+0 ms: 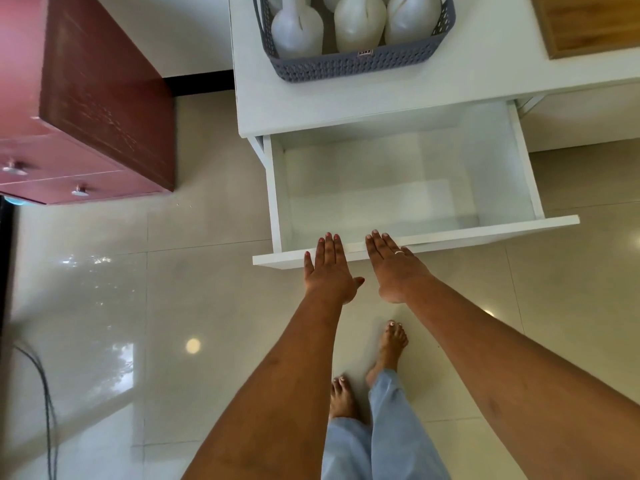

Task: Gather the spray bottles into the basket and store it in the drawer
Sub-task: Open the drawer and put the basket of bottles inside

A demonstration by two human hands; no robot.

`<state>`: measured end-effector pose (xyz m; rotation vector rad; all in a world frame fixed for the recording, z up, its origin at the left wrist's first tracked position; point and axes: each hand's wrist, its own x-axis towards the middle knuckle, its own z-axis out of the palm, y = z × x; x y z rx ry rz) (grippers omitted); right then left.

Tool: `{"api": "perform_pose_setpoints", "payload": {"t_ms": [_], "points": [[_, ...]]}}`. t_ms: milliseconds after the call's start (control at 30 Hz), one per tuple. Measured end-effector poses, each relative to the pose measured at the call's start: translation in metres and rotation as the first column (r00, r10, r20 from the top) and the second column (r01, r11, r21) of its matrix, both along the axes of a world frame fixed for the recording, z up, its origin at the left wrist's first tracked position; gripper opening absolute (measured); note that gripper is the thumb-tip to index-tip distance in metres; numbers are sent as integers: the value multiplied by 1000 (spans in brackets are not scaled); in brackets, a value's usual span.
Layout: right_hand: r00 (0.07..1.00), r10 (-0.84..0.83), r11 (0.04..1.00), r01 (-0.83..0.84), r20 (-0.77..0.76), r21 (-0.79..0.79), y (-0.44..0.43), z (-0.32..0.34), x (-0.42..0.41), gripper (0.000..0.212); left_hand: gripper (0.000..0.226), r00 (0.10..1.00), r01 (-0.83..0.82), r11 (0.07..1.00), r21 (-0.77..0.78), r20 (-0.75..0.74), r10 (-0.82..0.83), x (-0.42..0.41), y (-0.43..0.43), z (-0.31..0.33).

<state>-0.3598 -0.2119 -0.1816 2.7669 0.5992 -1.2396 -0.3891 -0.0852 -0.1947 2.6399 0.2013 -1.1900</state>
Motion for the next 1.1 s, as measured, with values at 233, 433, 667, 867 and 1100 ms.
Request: {"api": "perform_pose_setpoints", "payload": {"t_ms": [233,433,667,867,1100], "points": [[1000,-7,1000,7,-15,-12,-7,-3,-24,86,86,999,7,1000,3,-47,-7,-22,-7,4],[999,12,1000,-13,-35,-27,-13,-2,-41,87,86,997,-1,1000,-4,-71,1,-39,-12,5],[998,7,1000,-9,-60,-26,-16,1,-57,86,84,997,-2,1000,-31,-80,0,-55,-14,9],[993,-108,990,112,-42,88,-23,21,-58,83,79,959,-279,946,-163,-97,266,-80,-6,36],[889,-454,814,438,-53,382,-13,55,23,84,69,329,-832,114,-543,-317,890,1,20,102]]}}
